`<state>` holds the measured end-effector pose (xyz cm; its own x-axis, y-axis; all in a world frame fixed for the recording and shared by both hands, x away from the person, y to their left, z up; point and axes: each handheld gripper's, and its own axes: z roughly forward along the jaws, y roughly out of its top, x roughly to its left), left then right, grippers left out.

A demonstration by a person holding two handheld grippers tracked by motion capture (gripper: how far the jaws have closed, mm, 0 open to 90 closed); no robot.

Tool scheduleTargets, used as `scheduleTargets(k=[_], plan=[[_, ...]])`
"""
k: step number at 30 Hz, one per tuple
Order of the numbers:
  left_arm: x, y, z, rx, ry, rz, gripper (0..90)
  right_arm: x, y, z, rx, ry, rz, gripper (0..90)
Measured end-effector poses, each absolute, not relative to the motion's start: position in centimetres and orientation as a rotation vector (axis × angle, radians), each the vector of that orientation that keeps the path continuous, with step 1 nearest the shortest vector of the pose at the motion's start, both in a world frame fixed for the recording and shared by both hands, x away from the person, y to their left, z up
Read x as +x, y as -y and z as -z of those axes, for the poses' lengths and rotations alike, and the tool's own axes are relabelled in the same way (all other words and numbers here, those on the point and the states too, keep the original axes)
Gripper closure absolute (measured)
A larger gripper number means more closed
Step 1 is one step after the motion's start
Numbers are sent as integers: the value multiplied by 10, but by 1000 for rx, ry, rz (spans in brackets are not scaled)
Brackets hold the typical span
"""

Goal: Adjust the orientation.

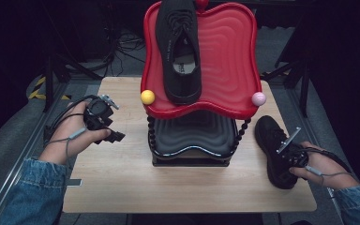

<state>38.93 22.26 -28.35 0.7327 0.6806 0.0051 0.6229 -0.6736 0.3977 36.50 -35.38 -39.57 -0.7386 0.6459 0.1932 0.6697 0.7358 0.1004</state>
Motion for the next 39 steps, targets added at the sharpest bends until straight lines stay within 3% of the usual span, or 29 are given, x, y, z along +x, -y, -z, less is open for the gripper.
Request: scheduleTargets(k=[12, 39], plan=[[386, -228, 289, 2568, -1000, -203, 310, 370, 347, 360, -1146, 2736, 382, 888], [381, -228, 289, 2581, -986, -186, 309, 374, 334, 217, -1188, 2835, 485, 885]])
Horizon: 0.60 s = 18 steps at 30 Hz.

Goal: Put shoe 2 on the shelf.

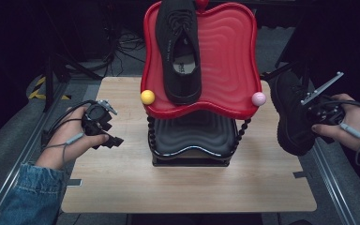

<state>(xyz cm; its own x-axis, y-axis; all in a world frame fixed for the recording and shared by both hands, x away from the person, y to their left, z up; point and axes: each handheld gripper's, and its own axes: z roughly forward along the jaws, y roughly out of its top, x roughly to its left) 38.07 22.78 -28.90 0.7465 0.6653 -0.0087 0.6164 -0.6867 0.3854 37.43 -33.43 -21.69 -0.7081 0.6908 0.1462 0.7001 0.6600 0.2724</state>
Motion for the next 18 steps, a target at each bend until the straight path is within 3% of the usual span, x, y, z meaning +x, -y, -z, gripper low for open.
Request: scheduleTargets(k=[18], plan=[[374, -225, 295, 2584, -972, -222, 293, 370, 320, 157, -1177, 2864, 545, 884]])
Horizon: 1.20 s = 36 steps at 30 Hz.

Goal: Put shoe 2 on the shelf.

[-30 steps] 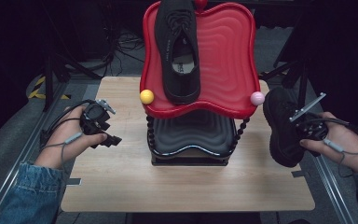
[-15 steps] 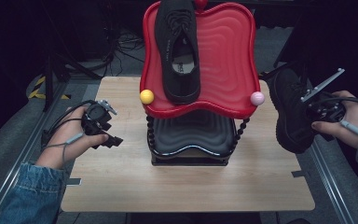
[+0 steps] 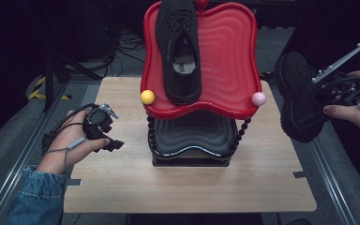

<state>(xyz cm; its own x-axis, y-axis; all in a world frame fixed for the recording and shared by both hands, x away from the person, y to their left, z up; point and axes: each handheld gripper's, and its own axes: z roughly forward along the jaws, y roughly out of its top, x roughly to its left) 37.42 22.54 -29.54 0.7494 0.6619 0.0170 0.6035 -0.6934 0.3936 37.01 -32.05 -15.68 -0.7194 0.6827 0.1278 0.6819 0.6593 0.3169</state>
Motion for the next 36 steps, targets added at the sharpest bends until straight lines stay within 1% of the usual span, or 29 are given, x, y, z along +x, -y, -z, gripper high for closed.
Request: scheduleTargets(k=[5, 6, 8, 12, 16, 18, 22, 25, 29, 31, 36], plan=[[374, -224, 301, 2596, -956, -205, 292, 368, 317, 142, 1165, -2860, -540, 883], [372, -224, 302, 2595, -957, -222, 290, 368, 317, 135, 1166, -2857, -553, 883], [370, -225, 303, 2572, -958, -213, 288, 367, 317, 129, 1167, -2855, -557, 884], [369, -223, 311, 2547, -934, -170, 288, 367, 313, 119, 1162, -2843, -554, 883], [370, -223, 319, 2556, -939, -146, 286, 367, 311, 110, 1152, -2841, -558, 883], [371, -224, 320, 2556, -942, -164, 285, 367, 310, 107, 1154, -2842, -561, 883], [369, -228, 325, 2533, -952, -143, 285, 368, 307, 98, 1149, -2835, -564, 883], [368, -231, 334, 2515, -965, -153, 286, 369, 306, 92, 1142, -2833, -569, 883], [369, -230, 346, 2530, -970, -128, 283, 369, 301, 82, 1126, -2825, -580, 882], [369, -230, 350, 2519, -968, -106, 281, 369, 299, 78, 1119, -2823, -581, 882], [370, -233, 357, 2489, -986, -107, 278, 369, 293, 66, 1107, -2815, -590, 882]])
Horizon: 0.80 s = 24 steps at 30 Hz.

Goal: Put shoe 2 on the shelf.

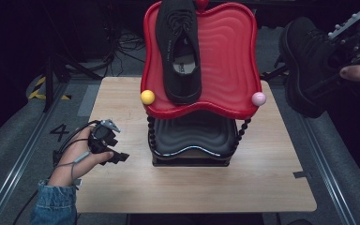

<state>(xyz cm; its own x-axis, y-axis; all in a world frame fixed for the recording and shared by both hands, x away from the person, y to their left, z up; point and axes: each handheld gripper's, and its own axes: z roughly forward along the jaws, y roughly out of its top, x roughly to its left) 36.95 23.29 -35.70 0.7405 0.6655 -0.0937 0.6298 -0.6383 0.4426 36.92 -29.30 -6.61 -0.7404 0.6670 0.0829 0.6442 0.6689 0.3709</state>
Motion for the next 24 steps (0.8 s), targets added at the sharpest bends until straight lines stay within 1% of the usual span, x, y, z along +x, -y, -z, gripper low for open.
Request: scheduleTargets(k=[3, 4, 8, 12, 17, 24], plan=[[369, -235, 367, 2455, -1001, -113, 276, 370, 289, 60, 1104, -2805, -589, 882], [368, -235, 370, 2452, -1011, -91, 275, 371, 287, 58, 1094, -2805, -593, 882], [367, -234, 382, 2483, -1032, -69, 276, 371, 277, 51, 1073, -2796, -566, 882], [369, -236, 385, 2475, -1059, -95, 279, 372, 266, 44, 1045, -2802, -582, 882], [368, -240, 389, 2473, -1081, -63, 278, 373, 247, 35, 1005, -2800, -574, 882], [369, -239, 391, 2482, -1095, -80, 279, 373, 223, 23, 951, -2794, -551, 882]])
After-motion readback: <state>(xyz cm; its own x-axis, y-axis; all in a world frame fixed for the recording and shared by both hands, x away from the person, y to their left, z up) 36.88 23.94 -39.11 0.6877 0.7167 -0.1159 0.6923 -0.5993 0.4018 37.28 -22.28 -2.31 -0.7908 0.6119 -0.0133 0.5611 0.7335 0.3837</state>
